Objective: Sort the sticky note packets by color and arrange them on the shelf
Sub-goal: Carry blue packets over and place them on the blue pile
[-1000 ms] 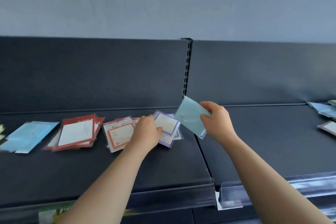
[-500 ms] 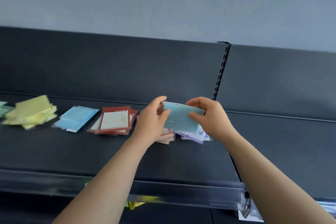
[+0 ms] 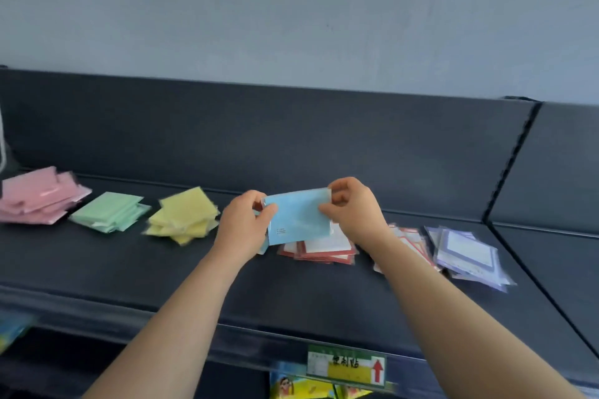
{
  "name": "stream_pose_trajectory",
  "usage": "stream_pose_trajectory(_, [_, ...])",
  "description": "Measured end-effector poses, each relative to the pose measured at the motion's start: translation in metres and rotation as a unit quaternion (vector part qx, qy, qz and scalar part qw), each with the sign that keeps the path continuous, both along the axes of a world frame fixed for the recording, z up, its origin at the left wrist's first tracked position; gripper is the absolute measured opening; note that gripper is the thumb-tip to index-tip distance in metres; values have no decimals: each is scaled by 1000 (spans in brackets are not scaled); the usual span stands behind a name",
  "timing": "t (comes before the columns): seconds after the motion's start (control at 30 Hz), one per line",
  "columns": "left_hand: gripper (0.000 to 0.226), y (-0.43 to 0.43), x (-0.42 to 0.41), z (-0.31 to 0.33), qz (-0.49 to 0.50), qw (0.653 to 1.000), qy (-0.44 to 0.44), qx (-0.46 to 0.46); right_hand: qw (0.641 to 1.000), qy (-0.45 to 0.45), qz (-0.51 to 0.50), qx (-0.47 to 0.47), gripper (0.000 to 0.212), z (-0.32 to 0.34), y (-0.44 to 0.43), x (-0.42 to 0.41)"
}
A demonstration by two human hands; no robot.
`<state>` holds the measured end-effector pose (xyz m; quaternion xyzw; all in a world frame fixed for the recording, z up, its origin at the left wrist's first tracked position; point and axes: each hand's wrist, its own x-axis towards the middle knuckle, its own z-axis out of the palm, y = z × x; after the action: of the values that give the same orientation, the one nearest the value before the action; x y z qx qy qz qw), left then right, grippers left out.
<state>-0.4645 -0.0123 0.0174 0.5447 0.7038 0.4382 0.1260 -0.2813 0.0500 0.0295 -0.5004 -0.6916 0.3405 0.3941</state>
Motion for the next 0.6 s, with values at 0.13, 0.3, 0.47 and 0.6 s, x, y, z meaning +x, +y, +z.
stream_pose_trajectory(0.13, [16, 0, -39, -7, 33, 999, -2, -22, 1000, -16, 2, -19, 25, -8, 6, -47])
stream_pose_trajectory(0.3, [17, 6, -63, -20, 44, 996, 33, -69, 996, -83, 9, -27, 29, -15, 16, -77])
stream_pose_trajectory(0.47, [32, 8, -69, -23, 33, 993, 60, -94, 991, -133, 21, -18, 39, -21, 23, -90])
stream_pose_trajectory(0.6, [25, 6, -67, -21, 34, 980, 164, -108, 983, -181, 22, 9, 31, -23, 22, -92])
